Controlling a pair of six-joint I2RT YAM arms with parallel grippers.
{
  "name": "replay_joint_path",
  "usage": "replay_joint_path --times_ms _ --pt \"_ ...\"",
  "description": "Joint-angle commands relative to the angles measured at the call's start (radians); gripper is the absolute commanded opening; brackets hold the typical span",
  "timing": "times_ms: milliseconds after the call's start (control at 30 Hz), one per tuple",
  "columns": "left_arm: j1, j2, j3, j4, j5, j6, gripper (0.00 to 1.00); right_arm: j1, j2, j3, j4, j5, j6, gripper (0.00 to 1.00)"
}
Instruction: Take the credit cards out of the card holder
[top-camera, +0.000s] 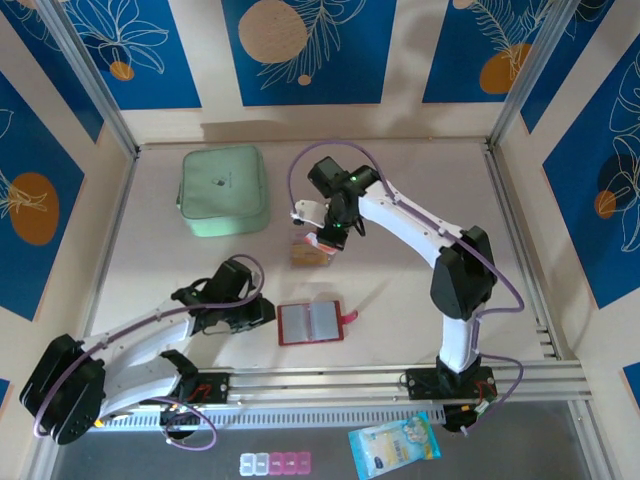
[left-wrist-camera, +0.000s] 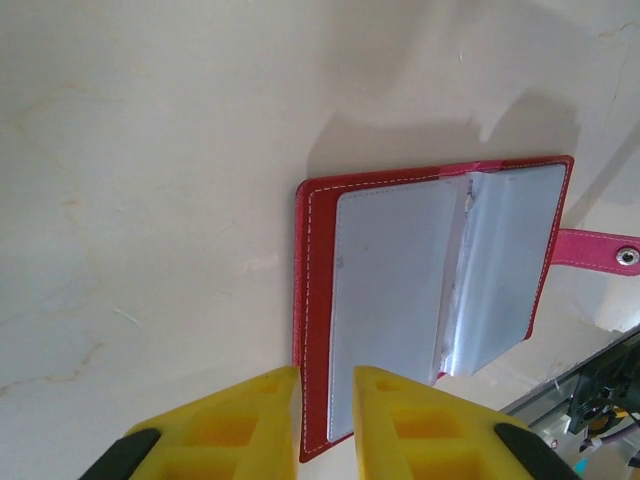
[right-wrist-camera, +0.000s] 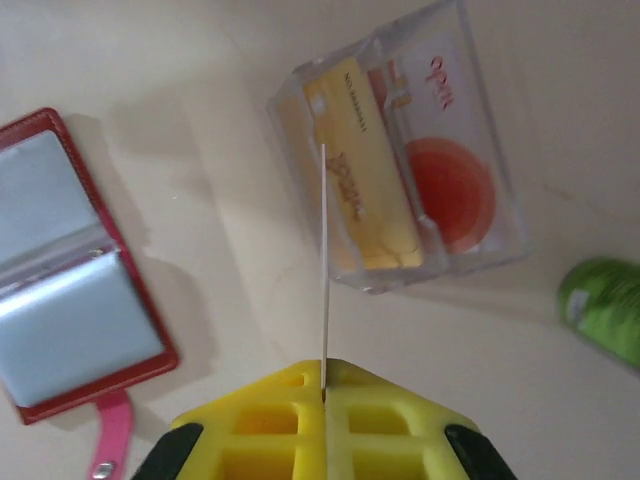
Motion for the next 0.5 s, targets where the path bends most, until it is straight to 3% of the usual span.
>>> replay_joint_path --times_ms 0,467 --pt "0.023 -0.031 -0.020 -0.047 -0.017 0.026 0.21 -0.004 0.067 0.109 -0.093 0.009 -0.149 0.00" --pt "0.082 -0.070 -0.036 -0.078 -0.001 0.050 0.25 -0.031 0.270 0.378 -0.157 0.024 -0.226 0.00"
